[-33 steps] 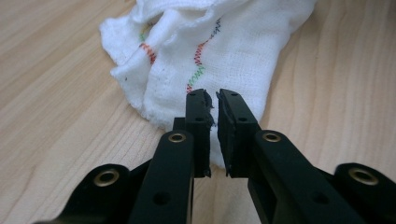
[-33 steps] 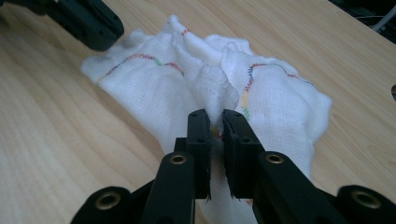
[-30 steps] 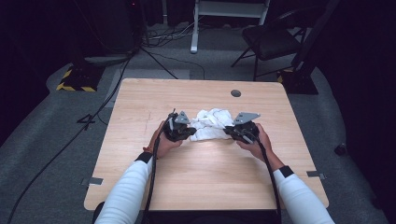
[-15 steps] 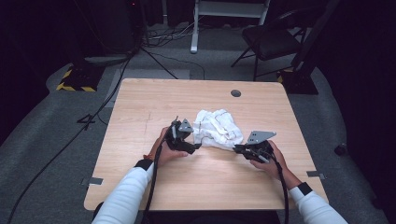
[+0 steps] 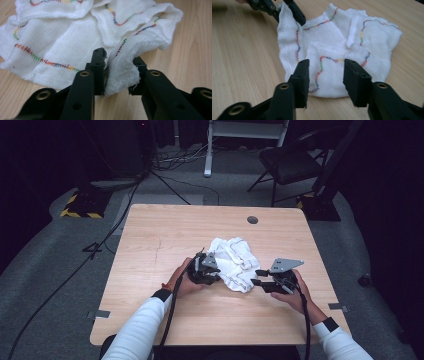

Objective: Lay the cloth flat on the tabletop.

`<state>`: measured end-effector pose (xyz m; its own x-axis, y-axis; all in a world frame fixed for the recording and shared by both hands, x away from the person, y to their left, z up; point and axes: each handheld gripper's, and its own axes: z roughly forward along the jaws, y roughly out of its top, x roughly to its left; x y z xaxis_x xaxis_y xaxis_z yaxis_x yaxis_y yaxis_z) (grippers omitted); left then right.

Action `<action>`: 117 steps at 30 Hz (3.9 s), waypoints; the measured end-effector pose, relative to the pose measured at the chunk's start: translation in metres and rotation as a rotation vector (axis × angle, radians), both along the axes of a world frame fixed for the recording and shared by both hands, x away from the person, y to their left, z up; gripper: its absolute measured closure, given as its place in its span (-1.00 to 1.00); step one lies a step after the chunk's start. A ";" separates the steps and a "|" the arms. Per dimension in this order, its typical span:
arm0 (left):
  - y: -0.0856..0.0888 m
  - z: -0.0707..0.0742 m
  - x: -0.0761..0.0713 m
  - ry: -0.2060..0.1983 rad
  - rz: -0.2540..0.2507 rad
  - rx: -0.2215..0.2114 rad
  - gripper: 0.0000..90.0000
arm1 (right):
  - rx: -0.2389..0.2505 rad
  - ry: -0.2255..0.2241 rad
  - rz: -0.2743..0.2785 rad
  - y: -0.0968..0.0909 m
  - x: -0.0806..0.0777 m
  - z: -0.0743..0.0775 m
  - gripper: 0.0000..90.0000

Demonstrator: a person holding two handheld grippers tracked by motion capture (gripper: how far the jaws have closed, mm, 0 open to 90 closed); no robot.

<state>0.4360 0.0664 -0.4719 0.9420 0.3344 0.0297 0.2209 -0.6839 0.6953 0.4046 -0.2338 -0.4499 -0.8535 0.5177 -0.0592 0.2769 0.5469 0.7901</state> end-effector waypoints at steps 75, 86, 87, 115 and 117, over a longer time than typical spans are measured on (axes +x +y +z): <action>0.001 -0.015 0.007 0.023 0.173 0.073 -0.22 | -0.166 0.009 -0.005 0.063 0.011 -0.031 0.88; -0.029 0.001 0.068 0.009 0.246 -0.036 -0.41 | -0.134 0.007 -0.045 0.036 0.003 -0.025 0.90; -0.032 -0.002 0.074 0.024 0.261 -0.037 -0.41 | -0.134 0.009 -0.046 0.034 0.003 -0.025 0.90; -0.018 0.039 0.092 -0.039 0.270 0.105 0.47 | 0.007 -0.105 -0.208 -0.027 -0.002 0.012 0.92; -0.016 0.035 0.093 -0.025 0.273 0.109 0.44 | 0.010 -0.105 -0.207 -0.026 -0.003 0.014 0.92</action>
